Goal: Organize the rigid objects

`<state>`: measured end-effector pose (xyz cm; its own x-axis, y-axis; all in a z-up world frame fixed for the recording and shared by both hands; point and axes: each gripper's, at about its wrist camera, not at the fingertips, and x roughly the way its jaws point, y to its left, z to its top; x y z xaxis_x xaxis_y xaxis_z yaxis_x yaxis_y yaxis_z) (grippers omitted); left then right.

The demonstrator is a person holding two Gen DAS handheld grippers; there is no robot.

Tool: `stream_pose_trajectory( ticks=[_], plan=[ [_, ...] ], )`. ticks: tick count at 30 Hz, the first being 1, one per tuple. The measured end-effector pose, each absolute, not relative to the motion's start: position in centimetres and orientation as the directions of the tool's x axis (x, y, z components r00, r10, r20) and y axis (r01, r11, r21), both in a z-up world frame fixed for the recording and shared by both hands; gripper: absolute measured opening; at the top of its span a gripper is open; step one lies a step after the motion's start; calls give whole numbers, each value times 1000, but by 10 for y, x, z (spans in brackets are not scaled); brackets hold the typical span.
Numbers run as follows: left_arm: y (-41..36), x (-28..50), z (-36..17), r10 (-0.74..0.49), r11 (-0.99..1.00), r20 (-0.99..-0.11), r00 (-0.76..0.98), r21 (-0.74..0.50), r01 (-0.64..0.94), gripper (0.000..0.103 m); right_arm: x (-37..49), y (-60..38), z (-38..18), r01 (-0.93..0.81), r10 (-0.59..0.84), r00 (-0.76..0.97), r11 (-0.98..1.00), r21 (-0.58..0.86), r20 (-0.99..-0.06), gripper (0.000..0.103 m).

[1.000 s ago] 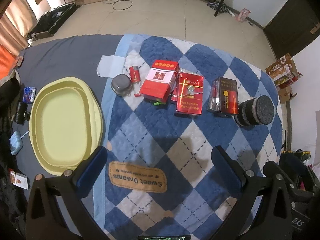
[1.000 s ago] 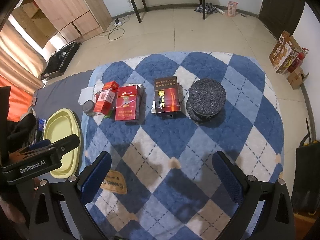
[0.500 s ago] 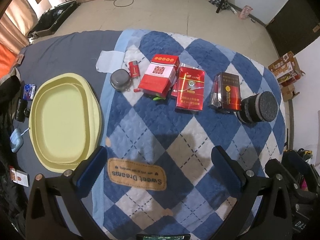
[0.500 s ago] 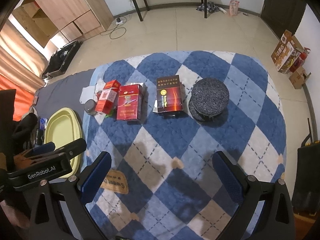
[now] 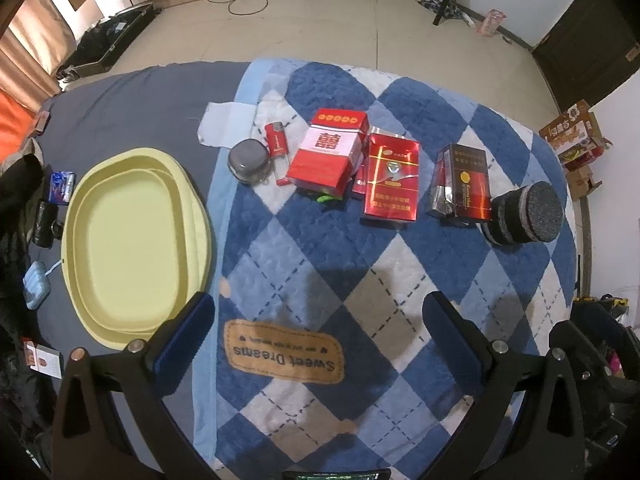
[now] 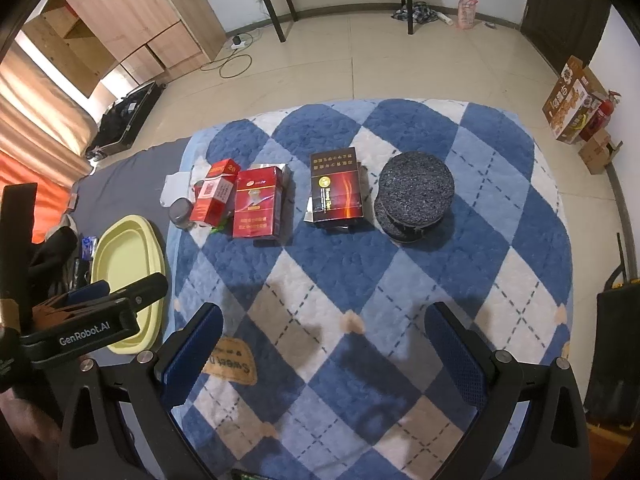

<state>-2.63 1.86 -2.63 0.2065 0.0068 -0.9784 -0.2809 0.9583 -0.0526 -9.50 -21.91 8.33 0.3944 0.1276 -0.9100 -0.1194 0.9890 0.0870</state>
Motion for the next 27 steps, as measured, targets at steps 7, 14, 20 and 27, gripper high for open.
stream_pose_trajectory(
  ticks=[7,14,20,27],
  plan=[
    [20,-29,-24,3,958,-980,200,-55,-281,103,-92,-217,79,-117,126,375,989,87,-918,103],
    [14,-31,-18,11,969,-975,220,-44,-243,103,-95,-214,81,-123,123,385,989,81,-915,103],
    [20,-25,-8,-3,975,-972,235,-55,-215,103,-93,-216,81,-122,117,395,990,74,-911,103],
    [58,-10,24,-37,984,-952,304,-87,-153,103,-93,-239,52,-70,121,381,992,102,-917,103]
  ],
)
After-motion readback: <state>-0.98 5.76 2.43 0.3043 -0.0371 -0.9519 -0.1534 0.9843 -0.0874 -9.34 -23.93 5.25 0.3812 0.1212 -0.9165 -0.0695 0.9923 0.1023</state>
